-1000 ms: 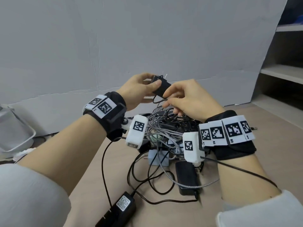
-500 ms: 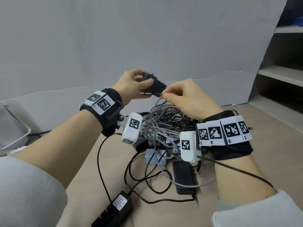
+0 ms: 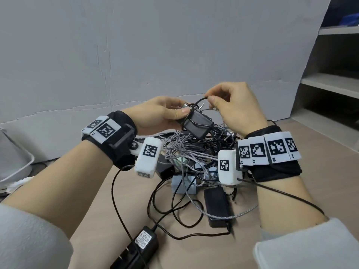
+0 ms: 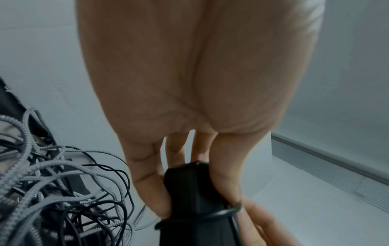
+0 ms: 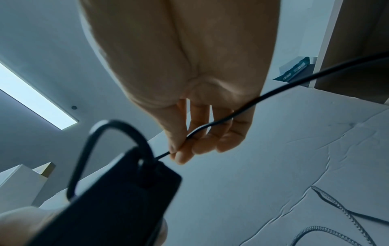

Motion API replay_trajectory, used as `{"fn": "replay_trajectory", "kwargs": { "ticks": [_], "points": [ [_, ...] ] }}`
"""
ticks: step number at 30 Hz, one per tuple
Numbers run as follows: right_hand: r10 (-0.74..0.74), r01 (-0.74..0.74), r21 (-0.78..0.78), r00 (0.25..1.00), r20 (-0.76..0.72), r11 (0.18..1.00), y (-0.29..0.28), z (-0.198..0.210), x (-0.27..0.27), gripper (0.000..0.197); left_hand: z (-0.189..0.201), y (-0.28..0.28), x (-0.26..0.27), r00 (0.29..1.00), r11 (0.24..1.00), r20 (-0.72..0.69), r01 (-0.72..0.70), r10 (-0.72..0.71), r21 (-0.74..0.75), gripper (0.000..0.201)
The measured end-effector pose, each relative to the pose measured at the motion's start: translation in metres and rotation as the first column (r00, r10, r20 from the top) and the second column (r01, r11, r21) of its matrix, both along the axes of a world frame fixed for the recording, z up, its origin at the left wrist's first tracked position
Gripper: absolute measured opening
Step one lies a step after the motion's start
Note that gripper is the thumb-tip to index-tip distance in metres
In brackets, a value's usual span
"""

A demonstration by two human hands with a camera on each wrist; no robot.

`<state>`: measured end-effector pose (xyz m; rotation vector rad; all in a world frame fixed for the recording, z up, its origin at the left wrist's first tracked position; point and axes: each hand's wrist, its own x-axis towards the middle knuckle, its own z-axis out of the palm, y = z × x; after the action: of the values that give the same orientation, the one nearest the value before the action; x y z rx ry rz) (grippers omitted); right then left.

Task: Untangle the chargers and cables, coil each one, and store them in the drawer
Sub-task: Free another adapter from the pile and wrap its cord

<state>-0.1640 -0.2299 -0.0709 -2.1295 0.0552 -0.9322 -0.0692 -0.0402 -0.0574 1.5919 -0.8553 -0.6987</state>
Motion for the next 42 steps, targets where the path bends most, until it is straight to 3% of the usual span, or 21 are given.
{"fn": "replay_trajectory", "kwargs": {
  "ticks": [7,13,16,19,21,24,26,27,31,34,37,40,42],
  "points": [
    [0.034,-0.038,-0.036,0.993,-0.111,0.999,-0.001,-0.002,-0.001,0.015,0.0,0.005,0.003,0.998,0.998,-0.045,0.03,-0.032,-0.05,0.057],
    [0.072,-0.095,-0.076,0.961,-0.265,0.993,0.002,-0.005,-0.001,0.029,0.006,0.003,0.004,0.96,0.927,-0.255,0.009,-0.113,-0.375,0.037],
    [0.012,-0.034,-0.067,0.951,-0.309,0.997,-0.001,-0.009,0.003,0.031,0.012,-0.003,0.006,0.877,0.829,-0.456,-0.138,-0.153,-0.542,0.032],
    [-0.013,-0.021,-0.092,0.932,-0.362,0.996,0.004,-0.011,0.005,0.032,0.018,-0.014,0.007,0.818,0.767,-0.57,-0.32,-0.073,-0.557,0.032],
    [-0.001,-0.076,-0.17,0.912,-0.409,0.983,0.013,-0.011,0.003,0.031,0.019,-0.025,0.004,0.855,0.792,-0.506,-0.386,0.114,-0.473,0.025],
    [0.026,-0.164,-0.249,0.879,-0.477,0.955,0.026,-0.009,-0.001,0.028,0.015,-0.036,0.001,0.902,0.841,-0.174,-0.432,0.395,-0.327,0.018],
    [0.053,-0.186,-0.246,0.884,-0.465,0.951,0.03,-0.007,-0.002,0.027,0.012,-0.037,0.001,0.892,0.869,0.024,-0.433,0.451,-0.24,0.014],
    [0.051,-0.178,-0.253,0.897,-0.438,0.951,0.03,-0.005,-0.002,0.028,0.01,-0.037,0.002,0.89,0.875,0.053,-0.431,0.452,-0.222,0.014],
    [0.09,-0.185,-0.201,0.909,-0.407,0.962,0.026,0.0,-0.008,0.016,0.008,-0.031,0.007,0.894,0.846,-0.081,-0.445,0.441,-0.294,0.034],
    [0.104,-0.231,-0.18,0.842,-0.53,0.956,0.02,-0.003,-0.012,0.048,0.012,-0.023,0.014,0.873,0.793,-0.166,-0.485,0.458,-0.369,0.034],
    [0.044,-0.215,-0.22,0.803,-0.594,0.952,0.016,-0.007,-0.01,0.041,0.016,-0.016,0.026,0.818,0.722,-0.233,-0.574,0.526,-0.386,0.039],
    [0.066,-0.167,-0.147,0.847,-0.527,0.975,0.016,-0.008,-0.007,0.024,0.015,-0.013,0.033,0.765,0.692,-0.153,-0.634,0.625,-0.345,0.038],
    [0.039,-0.123,-0.179,0.91,-0.413,0.976,0.015,-0.005,-0.005,0.021,0.013,-0.012,0.034,0.756,0.734,0.043,-0.618,0.653,-0.282,0.029]
  ]
}}
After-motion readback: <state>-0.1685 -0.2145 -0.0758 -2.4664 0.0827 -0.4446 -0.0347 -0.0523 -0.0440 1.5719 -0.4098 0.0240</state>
